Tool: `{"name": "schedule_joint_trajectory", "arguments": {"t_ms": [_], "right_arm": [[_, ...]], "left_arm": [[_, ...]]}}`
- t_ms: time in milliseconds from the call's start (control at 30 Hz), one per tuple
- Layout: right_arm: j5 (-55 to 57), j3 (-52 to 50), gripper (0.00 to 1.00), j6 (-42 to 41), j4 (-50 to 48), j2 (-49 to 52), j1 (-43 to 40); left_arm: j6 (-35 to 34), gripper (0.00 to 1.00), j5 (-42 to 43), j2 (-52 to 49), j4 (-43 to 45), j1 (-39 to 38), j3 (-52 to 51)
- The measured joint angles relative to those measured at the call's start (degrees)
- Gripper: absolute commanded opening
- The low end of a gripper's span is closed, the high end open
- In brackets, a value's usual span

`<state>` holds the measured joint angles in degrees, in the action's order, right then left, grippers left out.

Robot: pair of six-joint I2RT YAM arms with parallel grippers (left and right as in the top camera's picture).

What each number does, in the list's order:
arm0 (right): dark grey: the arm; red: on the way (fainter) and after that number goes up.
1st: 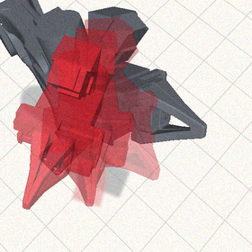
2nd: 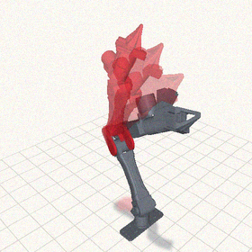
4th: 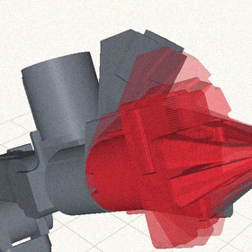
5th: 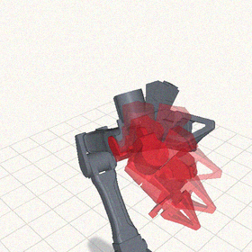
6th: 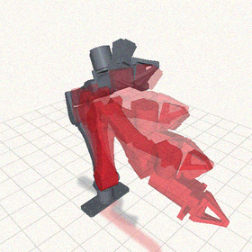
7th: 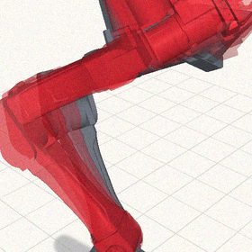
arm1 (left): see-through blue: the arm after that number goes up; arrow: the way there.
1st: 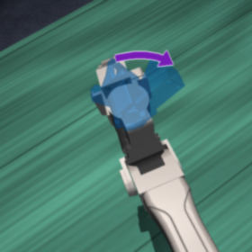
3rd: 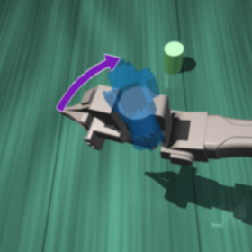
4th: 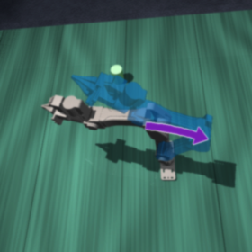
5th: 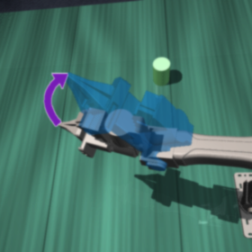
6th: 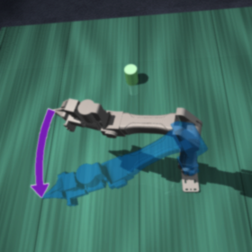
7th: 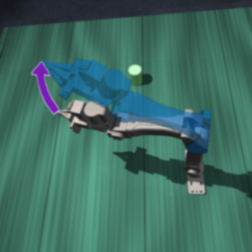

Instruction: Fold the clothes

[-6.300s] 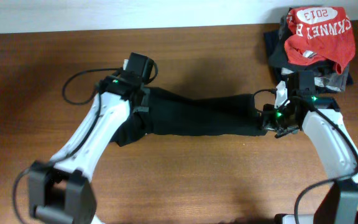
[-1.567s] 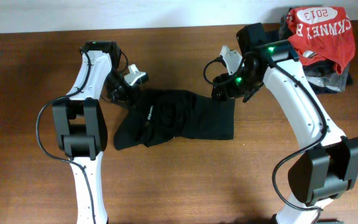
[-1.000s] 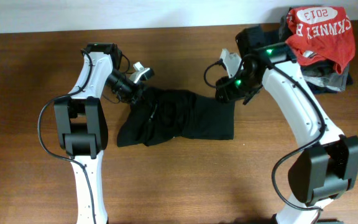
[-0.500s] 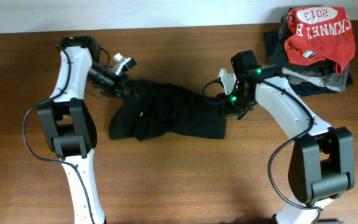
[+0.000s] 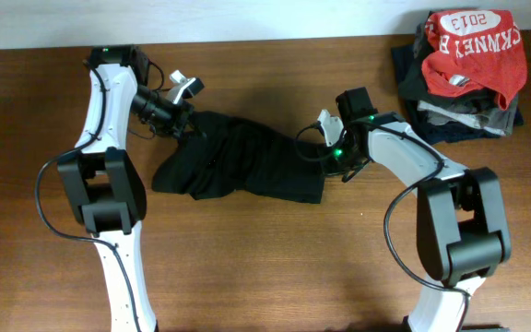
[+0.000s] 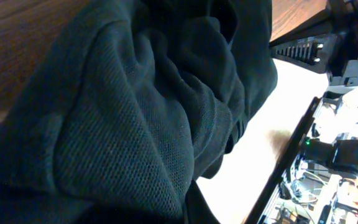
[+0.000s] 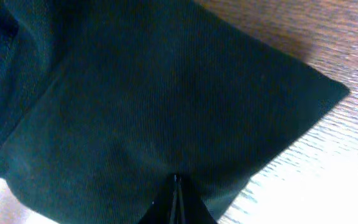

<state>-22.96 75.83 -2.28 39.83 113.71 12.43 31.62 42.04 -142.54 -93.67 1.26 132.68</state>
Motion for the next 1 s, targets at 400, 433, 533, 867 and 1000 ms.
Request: {"name": "schedule_joint_trajectory", "arguments": {"t_ms": [400, 433, 533, 867, 1000], "right_arm": [[-2.6, 0.0, 0.04, -0.8, 0.2, 2.7, -0.3], [-2.7, 0.0, 0.04, -0.8, 0.4, 2.8, -0.4], [-3.1, 0.0, 0.04, -0.8, 0.6, 2.8, -0.7], [-3.5, 0.0, 0.04, -0.8, 0.7, 2.8, -0.9], [-7.1, 0.0, 0.04, -1.0, 1.0, 2.8, -2.6]], "left_arm": [[-5.6, 0.01, 0.0, -0.2, -1.9, -3.9, 8.2], [-6.0, 0.01, 0.0, -0.2, -2.1, -4.9, 8.8], [-7.2, 0.01, 0.0, -0.2, -2.3, -8.9, 10.1], [-18.5, 0.01, -9.9, -0.2, 0.6, -24.3, 10.4], [-23.9, 0.01, -16.1, -0.2, 4.3, -28.2, 10.4]]}}
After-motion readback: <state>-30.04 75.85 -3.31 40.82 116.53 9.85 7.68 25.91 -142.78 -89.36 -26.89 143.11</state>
